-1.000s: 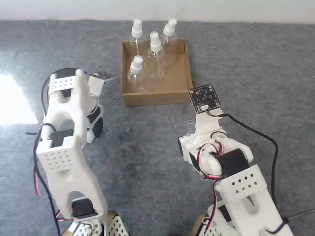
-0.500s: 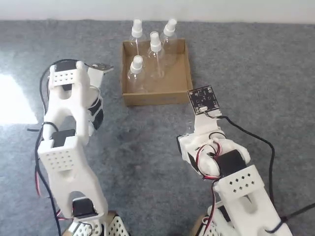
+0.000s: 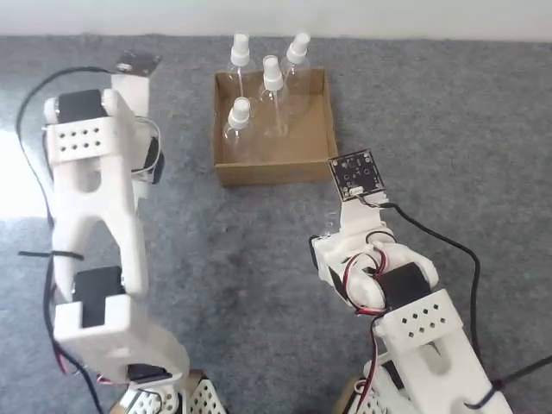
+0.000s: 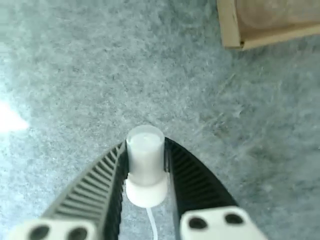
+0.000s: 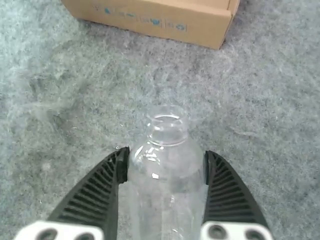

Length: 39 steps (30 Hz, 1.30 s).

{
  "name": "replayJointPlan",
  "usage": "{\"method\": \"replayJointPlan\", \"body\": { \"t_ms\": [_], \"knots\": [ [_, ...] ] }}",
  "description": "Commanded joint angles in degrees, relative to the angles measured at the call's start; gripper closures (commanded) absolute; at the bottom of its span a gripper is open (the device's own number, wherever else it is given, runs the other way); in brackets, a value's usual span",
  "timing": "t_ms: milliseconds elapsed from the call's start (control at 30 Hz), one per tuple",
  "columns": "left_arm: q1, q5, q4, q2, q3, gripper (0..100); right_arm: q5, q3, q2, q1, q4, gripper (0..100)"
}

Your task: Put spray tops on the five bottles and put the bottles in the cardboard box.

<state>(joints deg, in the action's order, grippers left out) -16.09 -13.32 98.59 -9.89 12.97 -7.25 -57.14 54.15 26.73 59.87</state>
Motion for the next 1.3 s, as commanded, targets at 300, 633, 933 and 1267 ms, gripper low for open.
{"method": "replayJointPlan", "body": {
  "t_ms": [300,633,933,1267],
  "knots": [
    [5.3,9.8,-6.2,21.0,-16.5,99,-0.4,1.0,2.5,-0.7,-2.0,90.0],
    [5.7,14.0,-15.0,41.9,-32.7,98,-0.5,1.0,2.6,-0.6,-2.2,90.0],
    [5.6,18.1,-15.6,49.1,-35.6,99,-0.4,1.1,11.9,2.2,-10.4,90.0],
    [5.5,20.1,-19.0,62.5,-39.1,99,-0.4,0.8,16.0,14.3,-23.3,90.0]
  ]
}}
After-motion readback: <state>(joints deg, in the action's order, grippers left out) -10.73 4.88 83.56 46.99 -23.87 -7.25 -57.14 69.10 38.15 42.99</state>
